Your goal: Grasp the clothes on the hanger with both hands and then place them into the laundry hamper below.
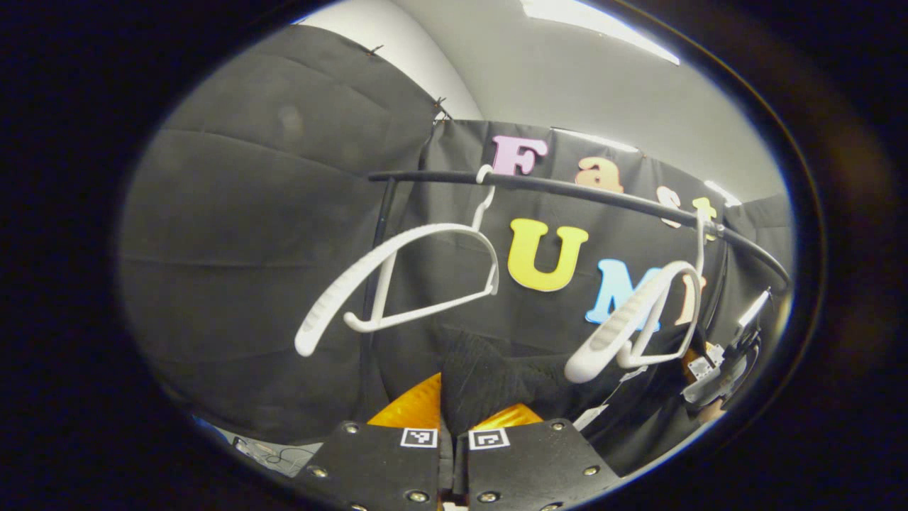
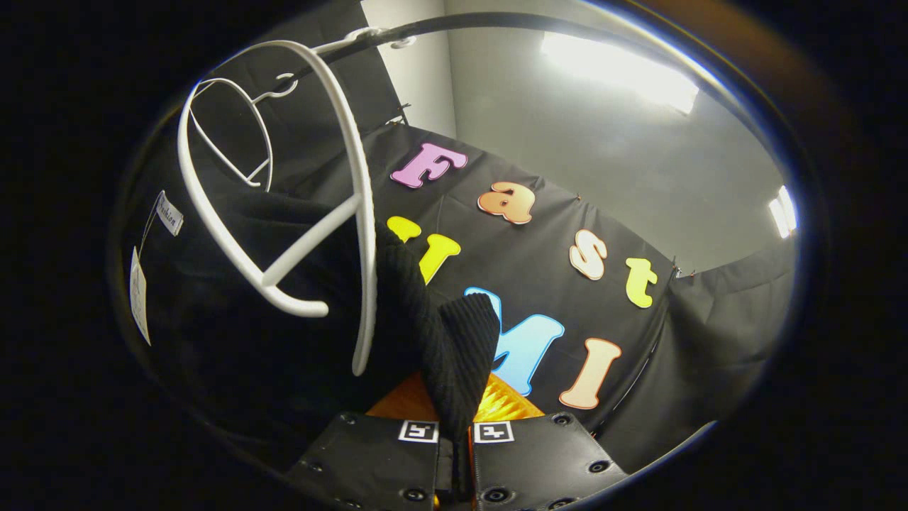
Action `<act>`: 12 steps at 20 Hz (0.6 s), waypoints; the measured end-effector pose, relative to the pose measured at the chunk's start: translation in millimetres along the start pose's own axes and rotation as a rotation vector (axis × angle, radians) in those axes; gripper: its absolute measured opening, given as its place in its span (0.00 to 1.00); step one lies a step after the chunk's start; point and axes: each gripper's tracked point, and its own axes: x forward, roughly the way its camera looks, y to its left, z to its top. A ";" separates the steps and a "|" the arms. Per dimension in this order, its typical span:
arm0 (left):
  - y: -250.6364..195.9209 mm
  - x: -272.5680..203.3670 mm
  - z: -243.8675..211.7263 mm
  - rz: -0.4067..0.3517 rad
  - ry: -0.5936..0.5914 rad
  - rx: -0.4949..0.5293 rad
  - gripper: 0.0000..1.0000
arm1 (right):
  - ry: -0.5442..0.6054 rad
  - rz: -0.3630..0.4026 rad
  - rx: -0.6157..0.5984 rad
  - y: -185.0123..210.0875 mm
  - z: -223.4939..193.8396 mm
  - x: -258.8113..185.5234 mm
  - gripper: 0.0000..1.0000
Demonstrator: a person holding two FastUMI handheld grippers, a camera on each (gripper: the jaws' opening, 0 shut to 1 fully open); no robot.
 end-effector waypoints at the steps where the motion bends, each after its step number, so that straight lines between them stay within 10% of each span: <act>1: -1.2 -0.5 -5.7 -0.002 0.009 0.010 0.01 | 0.013 0.003 0.004 3.0 -3.8 -0.6 0.06; 12: -13.5 -10.0 -68.4 -0.055 0.114 0.064 0.00 | 0.220 0.015 0.132 8.3 -57.6 -56.7 0.04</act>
